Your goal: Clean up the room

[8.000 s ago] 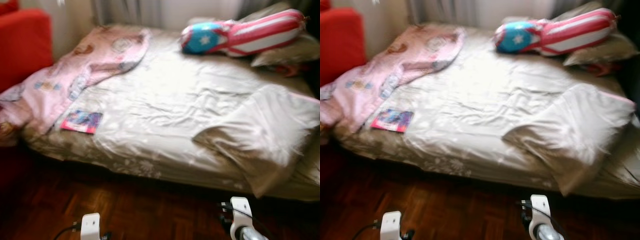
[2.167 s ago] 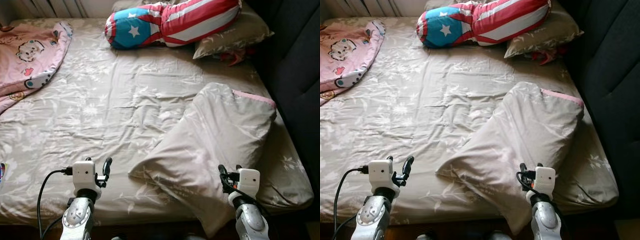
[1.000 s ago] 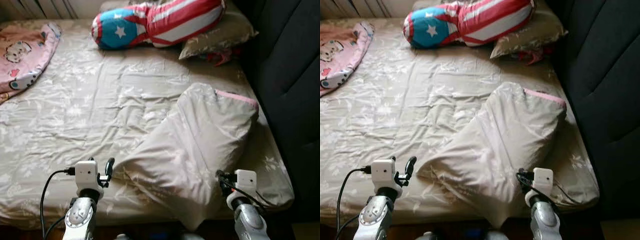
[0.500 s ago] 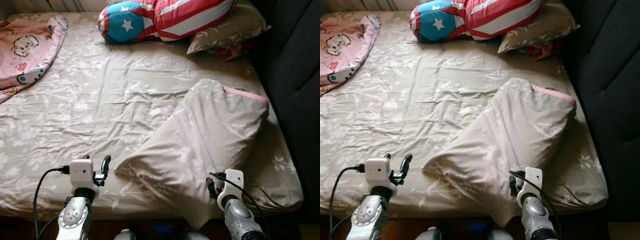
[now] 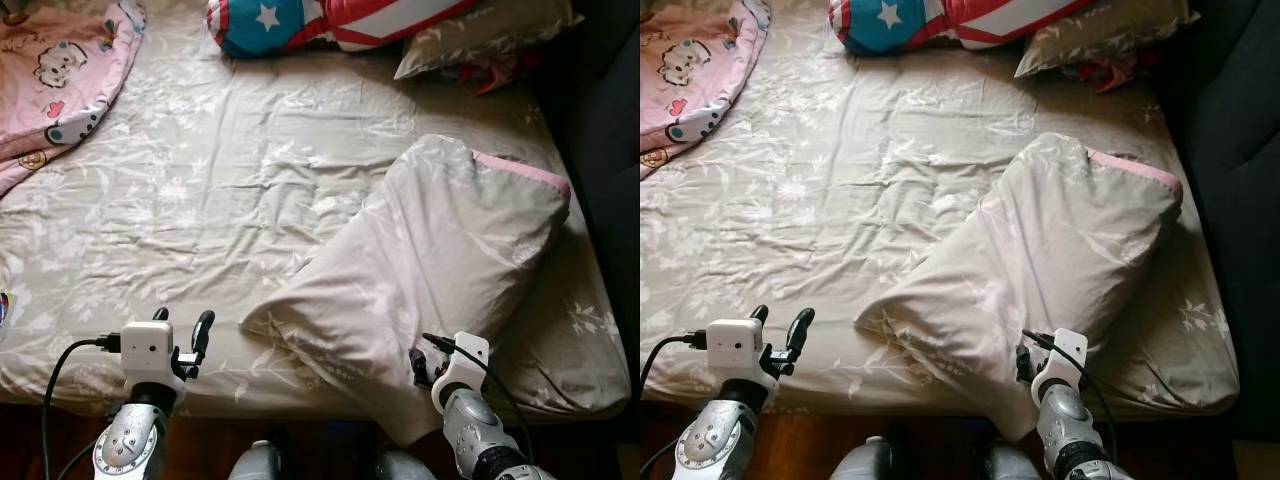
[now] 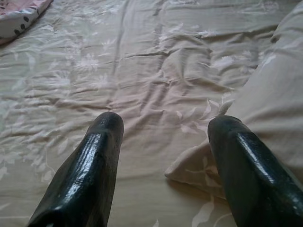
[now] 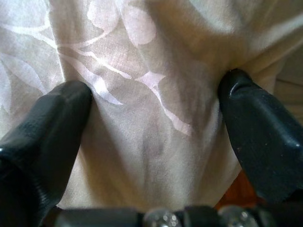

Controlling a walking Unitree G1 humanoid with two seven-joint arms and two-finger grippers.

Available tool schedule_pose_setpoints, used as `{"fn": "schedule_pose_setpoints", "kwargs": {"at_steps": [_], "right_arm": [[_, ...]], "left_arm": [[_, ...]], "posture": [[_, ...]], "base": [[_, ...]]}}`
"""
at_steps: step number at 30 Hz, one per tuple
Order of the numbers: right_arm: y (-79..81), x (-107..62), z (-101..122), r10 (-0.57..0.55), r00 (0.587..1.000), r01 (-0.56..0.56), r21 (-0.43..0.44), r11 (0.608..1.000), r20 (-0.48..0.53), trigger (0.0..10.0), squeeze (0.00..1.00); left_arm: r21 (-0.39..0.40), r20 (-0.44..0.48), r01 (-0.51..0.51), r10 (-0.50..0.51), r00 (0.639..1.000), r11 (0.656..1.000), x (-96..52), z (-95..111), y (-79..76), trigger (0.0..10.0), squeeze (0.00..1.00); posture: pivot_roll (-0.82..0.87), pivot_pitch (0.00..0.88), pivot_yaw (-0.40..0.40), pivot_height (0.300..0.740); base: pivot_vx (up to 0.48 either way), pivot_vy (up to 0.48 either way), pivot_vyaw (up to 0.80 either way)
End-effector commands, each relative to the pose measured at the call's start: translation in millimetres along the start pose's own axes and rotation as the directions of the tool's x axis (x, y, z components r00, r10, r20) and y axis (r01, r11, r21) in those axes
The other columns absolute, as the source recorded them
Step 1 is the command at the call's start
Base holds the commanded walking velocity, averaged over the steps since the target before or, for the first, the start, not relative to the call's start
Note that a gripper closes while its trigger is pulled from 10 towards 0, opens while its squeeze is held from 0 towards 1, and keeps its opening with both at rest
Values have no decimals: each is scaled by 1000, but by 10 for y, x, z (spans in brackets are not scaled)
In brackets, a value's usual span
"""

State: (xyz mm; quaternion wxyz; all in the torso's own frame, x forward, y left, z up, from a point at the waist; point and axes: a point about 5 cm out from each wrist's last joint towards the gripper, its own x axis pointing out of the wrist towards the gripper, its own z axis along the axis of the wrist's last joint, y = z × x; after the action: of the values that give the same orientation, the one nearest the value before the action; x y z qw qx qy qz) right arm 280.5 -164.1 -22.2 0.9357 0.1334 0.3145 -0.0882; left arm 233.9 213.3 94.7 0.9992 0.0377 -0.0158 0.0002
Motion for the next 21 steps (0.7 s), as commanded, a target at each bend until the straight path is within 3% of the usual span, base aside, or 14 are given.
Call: {"fn": "schedule_pose_setpoints", "kwargs": {"at_steps": [1,5,13,14,15,21], "right_arm": [[-65,-71,-351,-42,988,42,-2,999,-145,10000,0],[-84,-85,-406,-58,983,66,40,997,-177,10000,0],[-5,-117,-522,7,978,10,79,997,-211,10000,0],[11,-122,-539,13,977,2,71,997,-213,3608,0],[21,-124,-548,17,976,-2,72,997,-217,39,0],[49,-131,-570,33,974,-21,53,998,-223,0,0]], "left_arm": [[14,-38,0,0,999,1000,-85,-31,45,10000,0],[18,-55,12,-11,998,1000,-121,-16,40,10000,0],[26,-54,19,-17,998,999,-137,54,20,10000,0],[28,-55,18,-16,998,999,-149,65,25,10000,0],[29,-57,17,-16,998,999,-155,71,27,10000,0],[40,-57,-10,12,998,999,-182,105,70,10000,0]], "posture": [[101,408,68,740],[103,413,73,740],[132,421,85,740],[138,424,88,740],[139,424,89,740],[144,427,94,740]], "base": [[0,0,0],[0,0,0],[0,0,0],[0,0,0],[0,0,0],[0,0,0]]}}
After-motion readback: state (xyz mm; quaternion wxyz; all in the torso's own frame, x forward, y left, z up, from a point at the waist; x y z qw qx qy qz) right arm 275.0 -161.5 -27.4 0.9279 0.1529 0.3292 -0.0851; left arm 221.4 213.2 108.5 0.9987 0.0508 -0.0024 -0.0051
